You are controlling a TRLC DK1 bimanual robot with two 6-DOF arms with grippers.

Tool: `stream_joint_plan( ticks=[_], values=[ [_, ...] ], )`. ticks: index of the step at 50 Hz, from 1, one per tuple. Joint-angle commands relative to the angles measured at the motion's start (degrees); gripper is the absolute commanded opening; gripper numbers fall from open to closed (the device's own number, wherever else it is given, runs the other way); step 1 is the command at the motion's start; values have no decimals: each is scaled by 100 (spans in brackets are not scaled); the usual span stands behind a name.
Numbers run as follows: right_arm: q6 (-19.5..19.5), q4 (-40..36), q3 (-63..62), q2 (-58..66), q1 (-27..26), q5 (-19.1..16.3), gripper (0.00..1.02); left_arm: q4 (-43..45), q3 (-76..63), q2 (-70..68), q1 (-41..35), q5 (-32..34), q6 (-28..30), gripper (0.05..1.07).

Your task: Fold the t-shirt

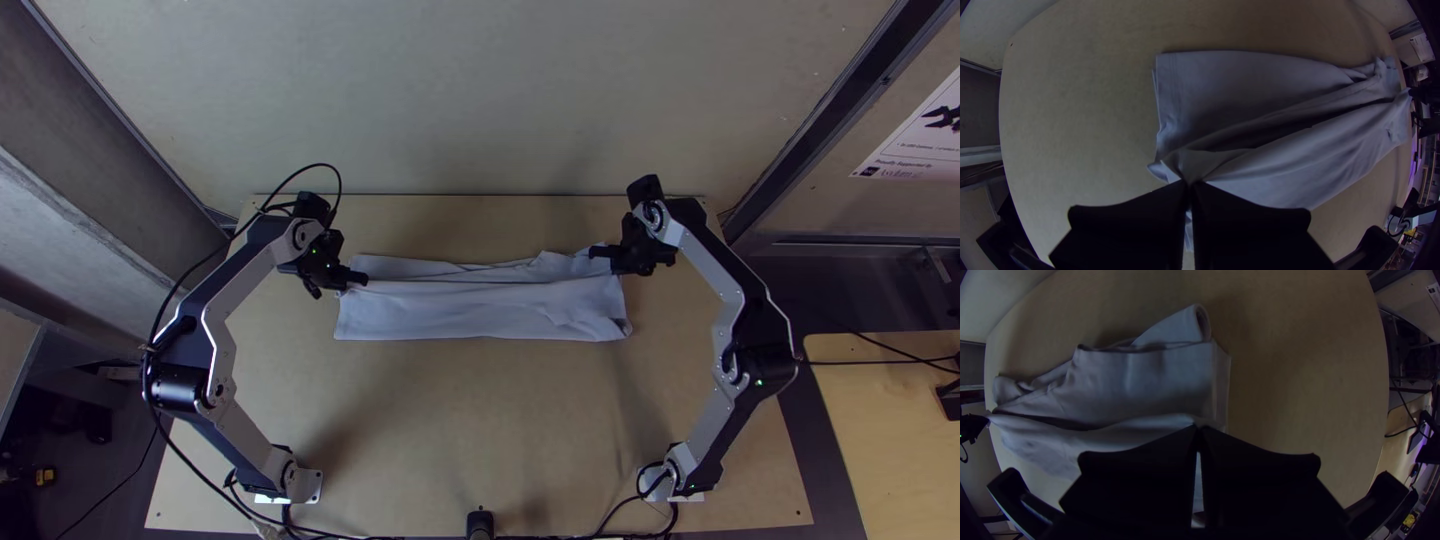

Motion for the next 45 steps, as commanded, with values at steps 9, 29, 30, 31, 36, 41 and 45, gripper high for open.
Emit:
stream_joint_plan(
  ticks=[9,29,30,31,36,41,45],
  values=[
    [-241,199,409,930,-106,162,30,451,294,674,82,-29,-49,68],
    [-259,76,954,368,-466,206,95,609,479,305,679,1157,-612,103],
    [-294,76,980,297,-475,277,95,609,479,261,741,1210,-629,103],
    [-338,84,1015,227,-484,382,95,609,479,226,794,1280,-656,103],
    [-338,49,1033,-195,-484,417,96,521,470,85,1128,1904,-735,103],
    [-338,49,1068,-555,-484,426,96,345,453,24,1497,2546,-779,103],
    [-329,40,1130,-775,-502,417,96,337,321,15,1769,2713,-972,103]
  ],
)
